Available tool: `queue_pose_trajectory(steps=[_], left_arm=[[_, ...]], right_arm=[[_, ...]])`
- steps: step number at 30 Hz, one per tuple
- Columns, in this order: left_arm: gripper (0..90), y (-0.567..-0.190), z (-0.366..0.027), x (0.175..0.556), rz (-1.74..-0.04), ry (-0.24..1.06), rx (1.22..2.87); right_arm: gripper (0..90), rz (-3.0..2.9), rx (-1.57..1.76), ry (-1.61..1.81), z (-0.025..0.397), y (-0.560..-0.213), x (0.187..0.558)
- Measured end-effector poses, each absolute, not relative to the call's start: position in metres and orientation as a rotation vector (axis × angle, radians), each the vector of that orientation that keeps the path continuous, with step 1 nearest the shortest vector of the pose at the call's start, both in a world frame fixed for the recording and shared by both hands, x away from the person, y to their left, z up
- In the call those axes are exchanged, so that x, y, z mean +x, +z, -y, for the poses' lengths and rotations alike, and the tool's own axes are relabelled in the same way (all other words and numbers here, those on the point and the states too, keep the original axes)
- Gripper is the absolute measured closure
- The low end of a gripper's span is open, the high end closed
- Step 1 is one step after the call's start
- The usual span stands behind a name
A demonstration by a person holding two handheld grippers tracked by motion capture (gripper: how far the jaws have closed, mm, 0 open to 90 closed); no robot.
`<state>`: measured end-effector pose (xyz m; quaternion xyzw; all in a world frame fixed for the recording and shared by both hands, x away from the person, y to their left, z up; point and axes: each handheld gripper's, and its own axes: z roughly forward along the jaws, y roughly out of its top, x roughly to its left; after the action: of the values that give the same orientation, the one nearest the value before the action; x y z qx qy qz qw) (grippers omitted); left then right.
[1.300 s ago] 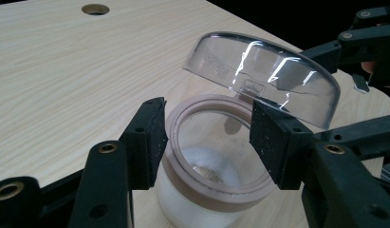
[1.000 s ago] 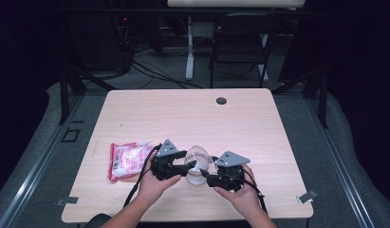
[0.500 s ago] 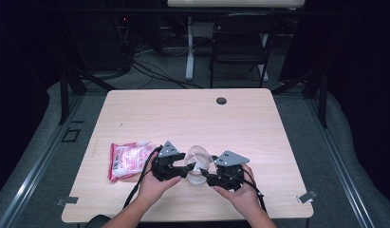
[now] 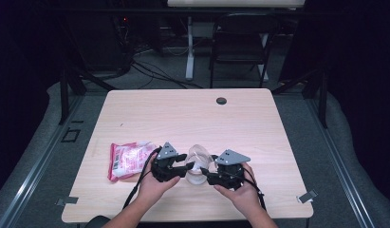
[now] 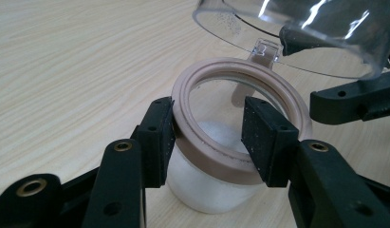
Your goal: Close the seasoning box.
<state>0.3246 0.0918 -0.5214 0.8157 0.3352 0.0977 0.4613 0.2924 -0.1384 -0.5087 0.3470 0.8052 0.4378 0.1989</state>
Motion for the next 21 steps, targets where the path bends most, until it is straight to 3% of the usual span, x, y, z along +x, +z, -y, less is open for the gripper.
queue_pose_trajectory(steps=[18, 21], left_arm=[[54.5, -0.521, -0.092, 0.325, -0.825, 0.241, 2.006], [56.1, -0.521, -0.092, 0.325, -0.822, 0.247, 2.009]], right_arm=[[53.8, -2.194, 1.098, 1.220, 0.160, -0.508, 0.301], [52.4, -2.197, 1.148, 1.270, 0.165, -0.510, 0.304]])
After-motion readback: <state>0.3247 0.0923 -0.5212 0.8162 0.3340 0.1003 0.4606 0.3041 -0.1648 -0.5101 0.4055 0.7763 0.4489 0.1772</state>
